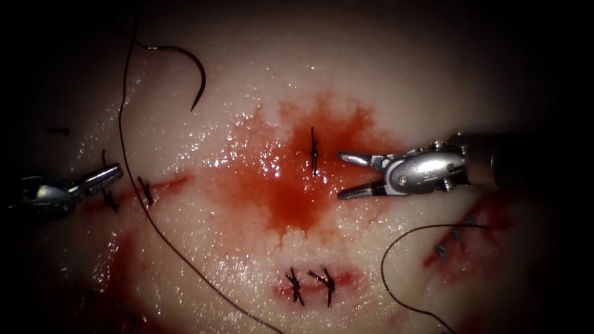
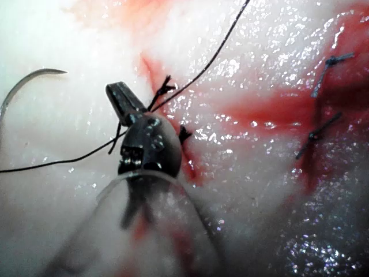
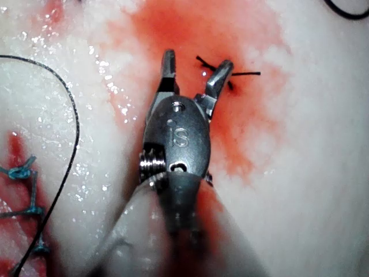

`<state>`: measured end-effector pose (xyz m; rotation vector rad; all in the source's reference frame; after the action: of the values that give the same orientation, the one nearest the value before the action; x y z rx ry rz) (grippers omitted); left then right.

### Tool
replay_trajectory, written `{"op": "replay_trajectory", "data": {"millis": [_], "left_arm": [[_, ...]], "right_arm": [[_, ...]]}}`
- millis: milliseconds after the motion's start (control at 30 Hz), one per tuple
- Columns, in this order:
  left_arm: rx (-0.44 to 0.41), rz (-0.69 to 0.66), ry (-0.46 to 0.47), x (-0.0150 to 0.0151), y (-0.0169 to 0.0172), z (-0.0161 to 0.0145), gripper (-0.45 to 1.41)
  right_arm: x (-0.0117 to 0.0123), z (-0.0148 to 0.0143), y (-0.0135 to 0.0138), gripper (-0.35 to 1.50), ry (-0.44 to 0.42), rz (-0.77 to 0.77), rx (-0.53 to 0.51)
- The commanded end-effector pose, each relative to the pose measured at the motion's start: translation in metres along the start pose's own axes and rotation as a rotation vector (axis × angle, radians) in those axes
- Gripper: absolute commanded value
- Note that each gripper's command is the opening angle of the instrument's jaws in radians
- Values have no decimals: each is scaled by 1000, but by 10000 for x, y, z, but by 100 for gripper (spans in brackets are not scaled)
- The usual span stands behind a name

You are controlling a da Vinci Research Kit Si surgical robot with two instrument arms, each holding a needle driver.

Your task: Wound Closure

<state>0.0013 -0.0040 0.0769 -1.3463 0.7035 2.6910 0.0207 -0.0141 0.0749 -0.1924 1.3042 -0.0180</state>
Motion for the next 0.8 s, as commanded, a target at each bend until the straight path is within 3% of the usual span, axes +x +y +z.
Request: {"op": "replay_trajectory", "data": {"millis": [33,267,333,367,467,600,800], "left_arm": [[-6,-23,1,-10,6,8,-45],[-36,-249,-89,-81,22,7,-27],[-36,-315,-109,-99,23,3,-10],[-27,-378,-120,-109,26,2,12],[-43,-425,-127,-124,34,-1,37],[-59,-478,-174,-134,44,-10,54],[-76,-499,-172,-119,57,-28,56]], "right_arm": [[-3,9,-5,148,3,-1,2],[-3,10,-7,148,1,9,2],[-3,11,-9,148,1,8,1],[-3,12,-10,146,-2,7,-1],[-2,12,-10,146,-4,13,1],[-1,12,-11,146,-4,13,1],[0,12,-12,146,-6,13,3]]}}
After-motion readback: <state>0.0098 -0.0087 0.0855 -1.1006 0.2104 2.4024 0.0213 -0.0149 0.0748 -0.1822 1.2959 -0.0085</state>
